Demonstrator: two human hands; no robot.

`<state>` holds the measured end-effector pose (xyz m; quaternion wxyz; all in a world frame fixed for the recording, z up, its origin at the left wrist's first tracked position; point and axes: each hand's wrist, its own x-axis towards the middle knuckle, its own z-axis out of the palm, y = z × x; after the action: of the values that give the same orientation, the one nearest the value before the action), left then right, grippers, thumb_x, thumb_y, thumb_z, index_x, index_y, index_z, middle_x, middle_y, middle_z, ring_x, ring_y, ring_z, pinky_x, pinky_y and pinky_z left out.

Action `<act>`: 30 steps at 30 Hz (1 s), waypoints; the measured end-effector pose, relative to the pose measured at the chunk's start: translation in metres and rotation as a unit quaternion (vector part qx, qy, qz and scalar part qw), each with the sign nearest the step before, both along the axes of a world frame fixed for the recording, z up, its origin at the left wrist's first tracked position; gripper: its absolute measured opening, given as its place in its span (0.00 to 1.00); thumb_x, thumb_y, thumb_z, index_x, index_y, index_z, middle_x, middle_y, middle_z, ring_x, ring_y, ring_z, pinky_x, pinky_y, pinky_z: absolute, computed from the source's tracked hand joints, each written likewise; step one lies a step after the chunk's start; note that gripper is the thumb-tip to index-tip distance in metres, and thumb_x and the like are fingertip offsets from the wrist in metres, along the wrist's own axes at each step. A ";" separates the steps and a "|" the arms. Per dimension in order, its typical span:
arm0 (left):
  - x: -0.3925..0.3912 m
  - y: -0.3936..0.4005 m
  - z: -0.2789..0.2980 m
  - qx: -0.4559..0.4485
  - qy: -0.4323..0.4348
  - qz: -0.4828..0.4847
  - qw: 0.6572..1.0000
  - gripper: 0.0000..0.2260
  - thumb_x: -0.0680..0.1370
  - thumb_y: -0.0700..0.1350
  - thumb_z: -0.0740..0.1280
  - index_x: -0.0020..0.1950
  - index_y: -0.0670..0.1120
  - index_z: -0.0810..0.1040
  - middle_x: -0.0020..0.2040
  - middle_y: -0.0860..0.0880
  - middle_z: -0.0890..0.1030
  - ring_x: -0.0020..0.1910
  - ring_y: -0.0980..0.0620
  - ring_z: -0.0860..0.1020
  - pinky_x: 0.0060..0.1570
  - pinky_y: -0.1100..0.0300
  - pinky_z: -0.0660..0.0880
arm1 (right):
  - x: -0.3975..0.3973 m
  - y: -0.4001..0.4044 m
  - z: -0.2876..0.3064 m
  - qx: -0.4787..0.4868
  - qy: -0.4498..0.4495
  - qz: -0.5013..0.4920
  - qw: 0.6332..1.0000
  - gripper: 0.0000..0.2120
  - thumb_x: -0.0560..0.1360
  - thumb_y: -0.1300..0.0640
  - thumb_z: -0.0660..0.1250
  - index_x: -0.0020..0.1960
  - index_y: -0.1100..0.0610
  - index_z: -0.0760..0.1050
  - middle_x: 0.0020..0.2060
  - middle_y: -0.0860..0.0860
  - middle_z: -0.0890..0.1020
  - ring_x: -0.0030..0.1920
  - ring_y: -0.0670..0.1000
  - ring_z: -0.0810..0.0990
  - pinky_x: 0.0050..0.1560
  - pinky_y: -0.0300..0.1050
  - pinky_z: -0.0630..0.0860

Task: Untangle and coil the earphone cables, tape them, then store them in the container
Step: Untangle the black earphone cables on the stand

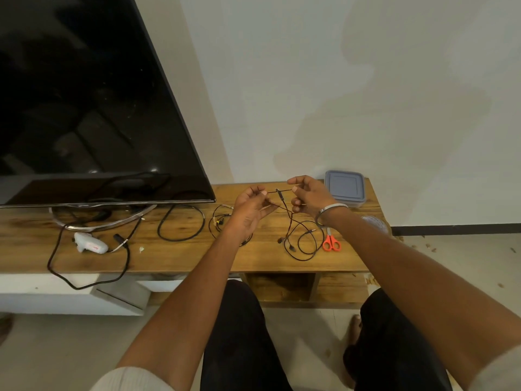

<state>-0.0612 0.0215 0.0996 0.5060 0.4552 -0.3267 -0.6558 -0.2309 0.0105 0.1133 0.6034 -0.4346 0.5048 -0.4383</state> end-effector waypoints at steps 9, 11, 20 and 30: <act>0.009 0.000 -0.003 -0.051 -0.077 0.024 0.995 0.07 0.80 0.33 0.61 0.49 0.44 0.73 0.37 0.50 0.72 0.28 0.57 0.66 0.26 0.66 0.64 | -0.015 0.001 -0.003 -0.086 0.216 0.063 0.970 0.07 0.76 0.60 0.67 0.54 0.58 0.76 0.36 0.49 0.75 0.32 0.46 0.71 0.30 0.36 0.71; 0.009 0.000 -0.004 -0.066 -0.128 0.032 0.989 0.07 0.79 0.34 0.63 0.48 0.45 0.74 0.37 0.51 0.73 0.28 0.58 0.66 0.27 0.66 0.65 | -0.017 0.000 -0.004 -0.116 0.254 0.072 0.957 0.07 0.75 0.60 0.68 0.52 0.60 0.78 0.38 0.49 0.77 0.34 0.44 0.73 0.31 0.30 0.71; 0.012 -0.004 -0.003 -0.129 -0.263 0.044 0.955 0.07 0.77 0.36 0.68 0.44 0.49 0.77 0.43 0.53 0.78 0.41 0.58 0.76 0.45 0.66 0.73 | -0.026 -0.006 -0.010 -0.154 0.393 0.135 0.896 0.10 0.75 0.54 0.69 0.50 0.60 0.81 0.43 0.50 0.81 0.43 0.47 0.77 0.39 0.31 0.69; 0.023 -0.007 -0.002 -0.198 -0.388 -0.022 0.900 0.05 0.76 0.37 0.70 0.44 0.47 0.79 0.43 0.50 0.80 0.35 0.59 0.75 0.42 0.63 0.75 | -0.040 -0.008 -0.008 -0.190 0.462 0.128 0.857 0.08 0.75 0.50 0.67 0.48 0.54 0.81 0.43 0.52 0.83 0.44 0.50 0.79 0.44 0.43 0.75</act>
<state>-0.0380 0.0142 0.0975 0.4044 0.5565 -0.6302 -0.3601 -0.2708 0.0022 0.1048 0.2572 -0.7539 0.5729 -0.1932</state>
